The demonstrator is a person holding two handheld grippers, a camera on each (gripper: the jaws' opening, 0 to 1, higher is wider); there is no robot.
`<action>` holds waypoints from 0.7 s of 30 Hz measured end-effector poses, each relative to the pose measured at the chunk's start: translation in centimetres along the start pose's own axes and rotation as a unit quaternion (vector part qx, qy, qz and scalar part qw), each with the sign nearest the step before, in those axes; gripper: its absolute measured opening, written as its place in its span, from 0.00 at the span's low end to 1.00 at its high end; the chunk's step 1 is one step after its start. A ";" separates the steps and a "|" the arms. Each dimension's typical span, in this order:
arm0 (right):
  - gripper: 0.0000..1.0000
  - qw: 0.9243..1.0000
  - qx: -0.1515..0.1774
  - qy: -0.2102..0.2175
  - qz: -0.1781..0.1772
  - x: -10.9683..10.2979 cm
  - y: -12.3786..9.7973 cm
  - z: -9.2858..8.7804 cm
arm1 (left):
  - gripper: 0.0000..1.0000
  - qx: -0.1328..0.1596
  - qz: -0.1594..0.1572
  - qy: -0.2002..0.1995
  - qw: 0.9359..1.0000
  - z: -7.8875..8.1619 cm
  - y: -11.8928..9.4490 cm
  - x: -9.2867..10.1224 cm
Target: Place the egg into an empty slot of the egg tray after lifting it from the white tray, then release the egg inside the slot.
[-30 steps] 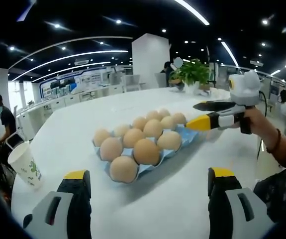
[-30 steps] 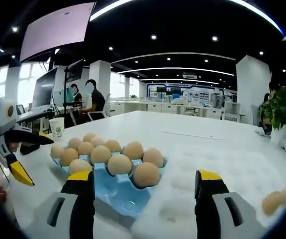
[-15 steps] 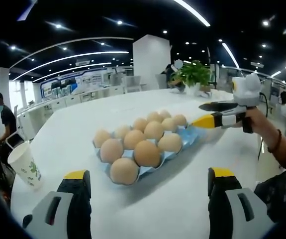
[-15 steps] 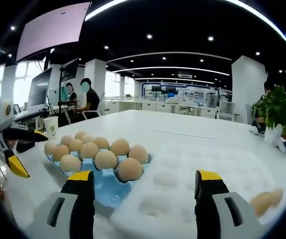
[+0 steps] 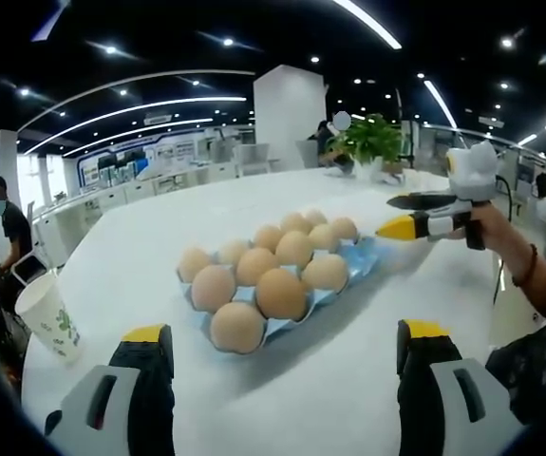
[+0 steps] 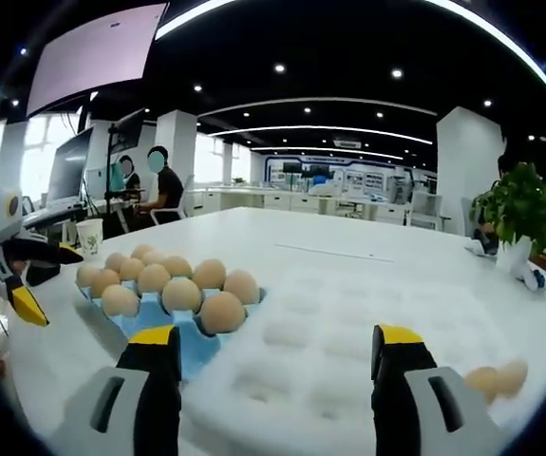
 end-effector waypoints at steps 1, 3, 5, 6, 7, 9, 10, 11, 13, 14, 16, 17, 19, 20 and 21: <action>0.85 1.000 0.005 0.000 -0.002 0.3 -0.1 0.1 | 1.00 0.000 0.000 0.000 1.000 0.0 0.0 0.0; 0.85 1.000 0.007 -0.003 -0.007 0.8 -0.3 0.2 | 1.00 0.000 0.000 0.000 1.000 0.0 0.0 0.0; 0.85 1.000 0.007 -0.005 -0.013 1.3 -0.5 0.2 | 1.00 -0.002 0.002 0.001 1.000 0.0 0.0 -0.1; 0.85 1.000 0.006 -0.006 -0.014 1.5 -0.6 0.2 | 1.00 -0.001 0.002 0.000 1.000 0.0 0.0 0.0; 0.85 1.000 0.007 -0.006 -0.015 1.7 -0.7 0.2 | 1.00 -0.001 0.001 -0.001 1.000 0.0 0.0 0.0; 0.85 1.000 0.008 -0.008 -0.018 2.1 -0.9 0.1 | 1.00 0.000 0.001 -0.001 1.000 0.0 0.1 0.0; 0.85 1.000 0.008 -0.009 -0.018 2.2 -1.0 0.1 | 1.00 0.000 0.001 -0.001 1.000 0.0 0.1 0.0; 0.85 1.000 0.008 -0.009 -0.018 2.3 -1.1 0.0 | 1.00 0.000 0.001 -0.001 1.000 0.0 0.1 0.0; 0.85 1.000 0.009 -0.011 -0.021 2.6 -1.3 0.1 | 1.00 0.000 0.001 0.000 1.000 0.1 0.1 0.0; 0.85 1.000 0.009 -0.011 -0.021 2.7 -1.3 0.1 | 1.00 0.000 0.001 0.000 1.000 0.1 0.1 0.0; 0.85 1.000 0.010 -0.011 -0.025 3.0 -1.5 0.1 | 1.00 0.000 0.002 0.001 1.000 0.1 0.1 0.0; 0.85 1.000 0.011 -0.010 -0.028 3.2 -1.6 0.2 | 1.00 0.000 0.002 0.001 1.000 0.2 0.1 0.0; 0.85 0.999 0.011 -0.013 -0.032 3.5 -1.8 0.3 | 1.00 0.001 0.002 0.001 1.000 0.2 0.1 0.0; 0.85 0.999 0.011 -0.014 -0.035 3.8 -1.9 0.2 | 1.00 0.001 0.002 0.002 1.000 0.3 0.1 0.1; 0.85 0.999 0.010 -0.014 -0.038 4.1 -2.0 0.2 | 1.00 0.001 0.002 0.002 1.000 0.3 0.1 0.1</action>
Point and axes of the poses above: the point that each gripper's makers call its tool centre point, and the gripper's own axes: y roughly forward along the fingers, x roughly to its right, z roughly out of its top, the point moved 6 cm from there along -y, roughly backward along the fingers, and after that the axes turned 15 degrees about x, right-handed, at the moved point
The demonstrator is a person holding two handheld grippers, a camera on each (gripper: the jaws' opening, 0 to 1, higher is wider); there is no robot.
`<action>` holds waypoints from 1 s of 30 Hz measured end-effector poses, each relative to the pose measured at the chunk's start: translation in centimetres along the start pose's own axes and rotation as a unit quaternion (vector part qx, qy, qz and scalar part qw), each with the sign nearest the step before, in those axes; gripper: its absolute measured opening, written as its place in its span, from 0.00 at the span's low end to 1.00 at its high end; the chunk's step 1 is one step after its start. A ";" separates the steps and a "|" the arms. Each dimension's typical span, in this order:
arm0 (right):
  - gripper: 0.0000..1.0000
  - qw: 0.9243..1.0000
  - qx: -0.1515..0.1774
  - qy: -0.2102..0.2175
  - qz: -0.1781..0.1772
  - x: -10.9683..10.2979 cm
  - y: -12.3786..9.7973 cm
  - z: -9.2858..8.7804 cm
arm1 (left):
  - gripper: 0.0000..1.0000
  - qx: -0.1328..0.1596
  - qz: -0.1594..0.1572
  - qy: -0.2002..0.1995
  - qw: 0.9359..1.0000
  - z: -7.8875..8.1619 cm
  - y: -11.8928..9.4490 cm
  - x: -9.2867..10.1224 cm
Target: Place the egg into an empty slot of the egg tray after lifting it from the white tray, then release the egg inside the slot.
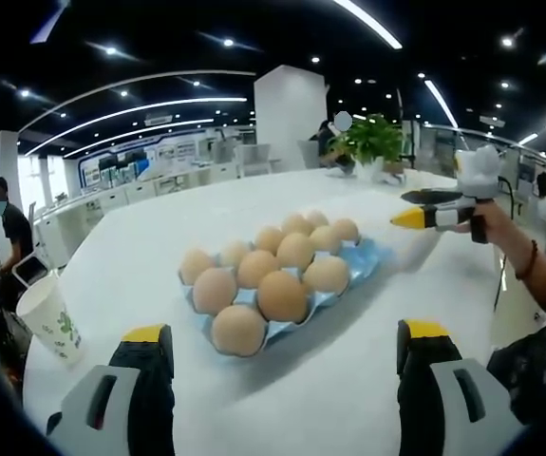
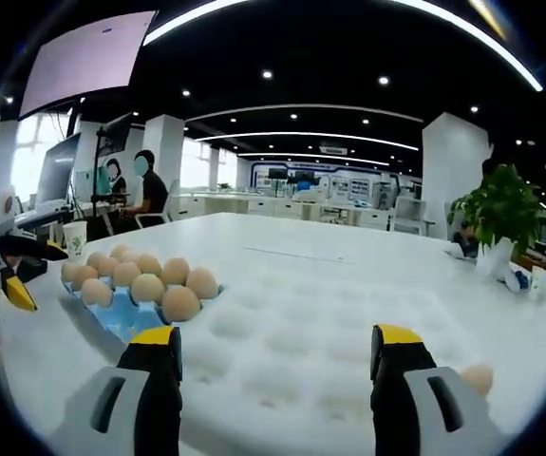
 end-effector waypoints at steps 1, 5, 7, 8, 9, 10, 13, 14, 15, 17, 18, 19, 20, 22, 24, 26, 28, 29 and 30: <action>0.85 1.000 0.000 0.000 -0.002 0.2 -0.1 0.0 | 1.00 0.000 0.000 0.001 1.000 0.0 0.0 0.0; 0.85 1.000 -0.003 -0.004 -0.009 0.7 -0.4 -0.1 | 1.00 0.001 -0.001 0.002 1.000 0.1 0.0 0.1; 0.84 1.000 -0.004 -0.003 -0.012 1.0 -0.6 -0.1 | 1.00 0.001 -0.002 0.003 1.000 0.1 0.1 0.1; 0.84 1.000 -0.004 -0.003 -0.014 1.1 -0.6 -0.1 | 1.00 0.001 -0.002 0.003 1.000 0.2 0.1 0.2; 0.84 1.000 -0.004 -0.003 -0.017 1.4 -0.7 -0.1 | 1.00 0.001 -0.003 0.003 1.000 0.2 0.2 0.2; 0.84 1.000 -0.004 -0.003 -0.018 1.4 -0.8 -0.1 | 1.00 0.001 -0.003 0.003 1.000 0.2 0.2 0.2; 0.84 1.000 -0.002 0.002 -0.025 2.0 -1.1 0.0 | 1.00 0.002 -0.004 0.001 1.000 0.1 0.2 0.4; 0.84 1.000 -0.002 0.008 -0.027 2.2 -1.2 -0.1 | 1.00 0.001 -0.005 0.001 1.000 0.1 0.2 0.4; 0.84 0.999 -0.001 0.014 -0.029 2.4 -1.3 -0.1 | 1.00 0.001 -0.004 0.001 1.000 0.0 0.2 0.4; 0.84 0.999 -0.002 0.015 -0.032 2.7 -1.4 -0.2 | 1.00 0.000 -0.004 0.002 1.000 0.0 0.2 0.4; 0.84 0.999 -0.004 0.009 -0.038 2.9 -1.6 -0.3 | 1.00 0.000 -0.004 0.002 1.000 0.0 0.2 0.4; 0.83 0.999 -0.004 0.004 -0.041 3.0 -1.6 -0.3 | 1.00 0.000 -0.004 0.002 1.000 0.1 0.2 0.4; 0.83 0.999 -0.005 0.000 -0.043 3.1 -1.7 -0.3 | 1.00 0.001 -0.005 0.002 1.000 0.1 0.2 0.4; 0.83 0.999 -0.006 0.002 -0.045 3.2 -1.8 -0.3 | 1.00 0.000 -0.005 0.003 1.000 0.1 0.2 0.4; 0.82 0.999 -0.004 0.004 -0.045 3.4 -1.9 -0.2 | 1.00 -0.002 -0.005 0.004 1.000 0.0 0.2 0.4; 0.82 0.999 -0.005 0.003 -0.047 3.5 -1.9 -0.3 | 1.00 -0.002 -0.005 0.004 1.000 0.0 0.2 0.4; 0.82 0.999 -0.007 0.003 -0.050 3.6 -2.0 -0.3 | 1.00 -0.003 -0.006 0.004 1.000 0.0 0.2 0.4; 0.82 0.999 -0.007 0.003 -0.052 3.8 -2.1 -0.3 | 1.00 -0.002 -0.006 0.004 1.000 0.0 0.2 0.4; 0.82 0.999 -0.007 0.004 -0.054 3.9 -2.1 -0.3 | 1.00 -0.002 -0.007 0.003 1.000 0.0 0.2 0.4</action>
Point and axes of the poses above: the point that each gripper's makers call its tool centre point, and the gripper's own axes: y roughly forward along the fingers, x roughly to its right, z roughly out of its top, the point moved 6 cm from there along -y, roughly backward along the fingers, and after that the axes turned 15 degrees about x, right-handed, at the moved point
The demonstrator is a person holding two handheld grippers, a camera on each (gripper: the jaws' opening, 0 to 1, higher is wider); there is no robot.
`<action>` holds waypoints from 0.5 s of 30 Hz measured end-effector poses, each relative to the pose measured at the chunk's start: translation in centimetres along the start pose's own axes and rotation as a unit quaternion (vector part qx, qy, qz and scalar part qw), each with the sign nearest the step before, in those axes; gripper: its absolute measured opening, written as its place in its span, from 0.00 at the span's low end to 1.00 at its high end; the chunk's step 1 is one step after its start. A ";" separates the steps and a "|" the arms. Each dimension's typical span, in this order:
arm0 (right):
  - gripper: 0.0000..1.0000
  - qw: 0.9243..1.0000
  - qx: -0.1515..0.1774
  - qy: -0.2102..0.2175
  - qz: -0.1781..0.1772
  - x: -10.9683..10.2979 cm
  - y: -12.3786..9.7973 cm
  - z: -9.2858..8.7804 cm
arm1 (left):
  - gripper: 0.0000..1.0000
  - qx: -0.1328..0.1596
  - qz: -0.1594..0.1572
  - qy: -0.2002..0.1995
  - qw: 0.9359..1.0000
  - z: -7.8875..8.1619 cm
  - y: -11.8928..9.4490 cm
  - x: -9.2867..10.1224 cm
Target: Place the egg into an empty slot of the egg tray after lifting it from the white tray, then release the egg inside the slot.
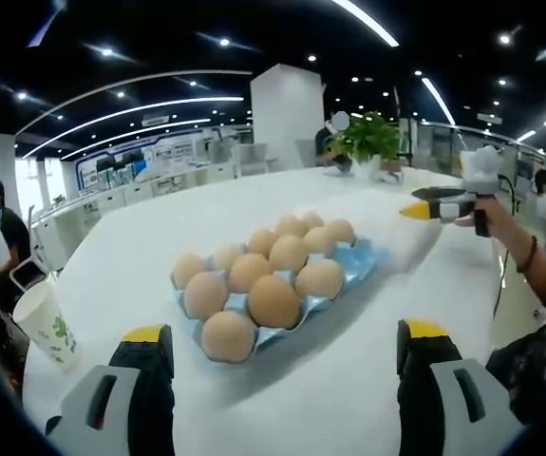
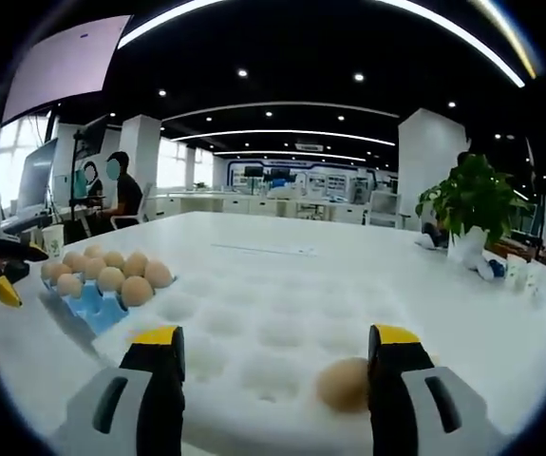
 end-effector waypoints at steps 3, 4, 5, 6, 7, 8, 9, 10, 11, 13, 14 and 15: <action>0.82 1.000 -0.003 0.004 -0.006 0.5 -0.2 -0.2 | 1.00 -0.001 0.000 0.001 1.000 0.0 0.0 0.0; 0.81 1.000 -0.004 0.006 -0.009 0.7 -0.2 -0.3 | 1.00 -0.001 0.000 0.002 1.000 0.0 0.0 0.0; 0.80 1.000 -0.005 0.010 -0.011 0.8 -0.3 -0.4 | 1.00 -0.001 0.000 0.001 1.000 0.0 0.0 0.0; 0.78 1.000 -0.005 0.018 -0.016 1.0 -0.4 -0.4 | 1.00 -0.001 0.000 0.001 1.000 0.0 0.0 0.0; 0.75 1.000 -0.003 0.023 -0.018 1.1 -0.4 -0.4 | 1.00 -0.001 -0.001 0.001 1.000 0.0 0.1 0.0; 0.73 1.000 -0.003 0.026 -0.018 1.2 -0.5 -0.5 | 1.00 -0.001 -0.001 0.001 1.000 -0.1 0.1 0.0; 0.72 0.999 -0.002 0.025 -0.020 1.2 -0.4 -0.5 | 1.00 -0.002 -0.001 0.002 1.000 -0.1 0.1 0.0; 0.70 0.999 -0.005 0.025 -0.024 1.3 -0.5 -0.6 | 1.00 -0.003 -0.002 0.002 1.000 -0.2 0.2 0.1; 0.68 0.999 -0.005 0.025 -0.026 1.4 -0.5 -0.6 | 1.00 -0.003 -0.003 0.002 1.000 -0.2 0.2 0.1; 0.66 0.999 -0.005 0.025 -0.030 1.6 -0.5 -0.7 | 1.00 -0.002 -0.004 0.002 1.000 -0.2 0.2 0.1; 0.65 0.999 -0.005 0.027 -0.032 1.7 -0.5 -0.8 | 1.00 -0.001 -0.004 0.001 1.000 -0.1 0.2 0.1; 0.64 0.999 -0.006 0.028 -0.034 1.8 -0.5 -0.9 | 1.00 0.002 -0.004 0.000 1.000 -0.1 0.2 0.2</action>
Point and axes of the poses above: the point that each gripper's makers call its tool centre point, and the gripper's own axes: y roughly forward along the fingers, x roughly to its right, z roughly out of its top, the point moved 6 cm from there along -y, roughly backward along the fingers, and after that the axes turned 15 degrees about x, right-handed, at the moved point
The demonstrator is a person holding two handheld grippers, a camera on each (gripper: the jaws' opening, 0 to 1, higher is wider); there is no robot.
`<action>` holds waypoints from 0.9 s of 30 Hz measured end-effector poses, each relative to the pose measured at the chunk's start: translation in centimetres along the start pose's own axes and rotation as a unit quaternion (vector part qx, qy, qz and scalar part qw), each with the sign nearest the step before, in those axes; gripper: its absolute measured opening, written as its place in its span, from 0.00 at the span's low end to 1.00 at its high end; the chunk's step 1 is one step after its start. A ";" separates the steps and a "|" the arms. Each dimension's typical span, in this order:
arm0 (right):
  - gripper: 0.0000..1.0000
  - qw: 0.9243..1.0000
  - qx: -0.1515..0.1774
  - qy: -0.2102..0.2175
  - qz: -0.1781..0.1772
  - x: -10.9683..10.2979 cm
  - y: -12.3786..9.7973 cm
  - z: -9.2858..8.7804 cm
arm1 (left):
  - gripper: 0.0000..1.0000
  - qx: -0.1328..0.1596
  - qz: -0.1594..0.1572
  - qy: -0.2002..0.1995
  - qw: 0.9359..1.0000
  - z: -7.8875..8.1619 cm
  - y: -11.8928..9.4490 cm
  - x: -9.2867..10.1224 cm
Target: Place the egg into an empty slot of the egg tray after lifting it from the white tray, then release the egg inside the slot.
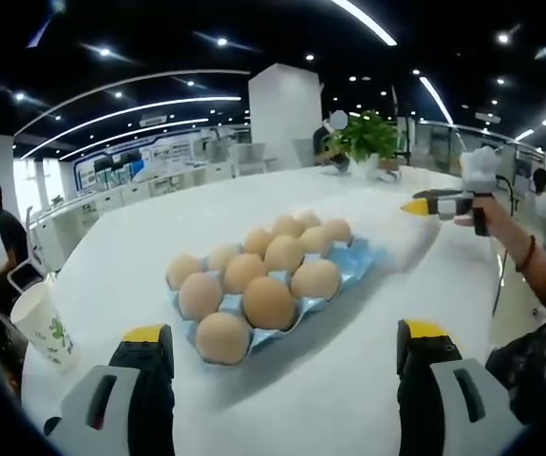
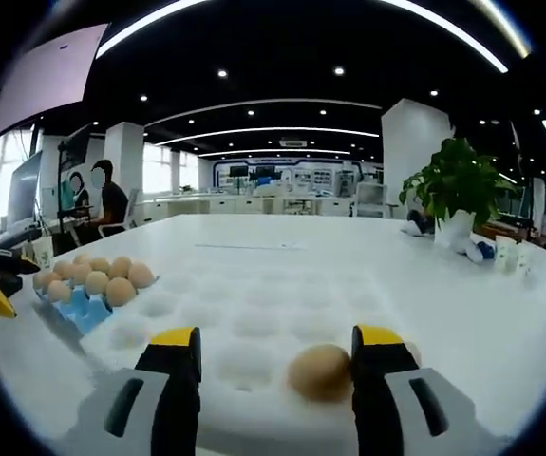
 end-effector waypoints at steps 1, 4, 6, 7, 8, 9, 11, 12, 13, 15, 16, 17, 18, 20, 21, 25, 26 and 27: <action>0.62 1.000 -0.002 0.000 -0.004 0.2 0.0 -0.1 | 1.00 0.001 0.000 -0.001 1.000 0.0 0.0 0.0; 0.55 1.000 -0.007 0.004 -0.023 0.7 -0.1 -0.4 | 1.00 0.000 0.002 0.001 1.000 0.0 -0.1 0.0; 0.52 0.999 -0.015 0.013 -0.033 1.0 -0.1 -0.8 | 1.00 -0.001 0.002 0.002 1.000 0.0 -0.1 -0.1; 0.49 0.999 -0.011 0.008 -0.035 1.1 -0.1 -0.7 | 1.00 -0.001 0.002 0.002 1.000 0.0 -0.1 -0.1; 0.48 0.999 -0.012 0.008 -0.039 1.1 -0.2 -0.7 | 1.00 0.000 0.002 0.002 1.000 0.1 -0.2 -0.1; 0.46 0.999 -0.013 0.006 -0.042 1.3 -0.2 -0.8 | 1.00 0.001 0.003 0.001 1.000 0.1 -0.2 -0.1; 0.40 0.999 -0.014 0.005 -0.053 1.6 -0.2 -0.8 | 1.00 0.000 0.004 0.001 1.000 0.1 -0.2 -0.1; 0.36 0.998 -0.019 -0.005 -0.063 2.0 -0.3 -1.0 | 1.00 0.000 0.004 0.001 1.000 0.1 -0.2 -0.1; 0.31 0.997 -0.024 -0.016 -0.070 2.2 -0.4 -1.1 | 1.00 -0.001 0.003 0.002 1.000 0.0 -0.2 -0.1; 0.30 0.997 -0.024 -0.022 -0.068 2.0 -0.3 -1.3 | 1.00 -0.002 0.004 0.003 1.000 0.0 -0.2 -0.1; 0.30 0.997 -0.025 -0.015 -0.076 2.1 -0.4 -1.3 | 1.00 -0.002 0.004 0.002 1.000 0.0 -0.2 -0.1; 0.30 0.997 -0.023 -0.013 -0.076 2.2 -0.3 -1.4 | 1.00 -0.001 0.005 0.002 1.000 0.0 -0.2 -0.1; 0.30 0.997 -0.022 -0.013 -0.076 2.3 -0.3 -1.5 | 1.00 -0.001 0.005 0.001 1.000 0.1 -0.2 -0.1; 0.30 0.997 -0.020 -0.012 -0.080 2.3 -0.3 -1.5 | 1.00 -0.002 0.004 0.004 1.000 0.1 -0.2 0.0; 0.30 0.997 -0.017 -0.012 -0.081 2.3 -0.3 -1.6 | 1.00 -0.003 0.003 0.005 1.000 0.1 -0.2 0.1; 0.29 0.996 -0.017 -0.006 -0.083 2.5 -0.4 -1.5 | 1.00 -0.002 0.004 0.006 1.000 0.2 -0.3 0.1; 0.29 0.996 -0.023 -0.004 -0.085 2.5 -0.3 -1.5 | 1.00 -0.002 0.005 0.005 1.000 0.2 -0.3 0.2; 0.29 0.996 -0.024 -0.001 -0.086 2.5 -0.3 -1.4 | 1.00 -0.003 0.005 0.006 1.000 0.2 -0.3 0.2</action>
Point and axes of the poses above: the point that each gripper's makers call its tool centre point, and the gripper's own axes: y roughly forward along the fingers, x roughly to its right, z roughly out of its top, the point moved 6 cm from there along -y, roughly backward along the fingers, and after that the axes turned 15 degrees about x, right-handed, at the moved point
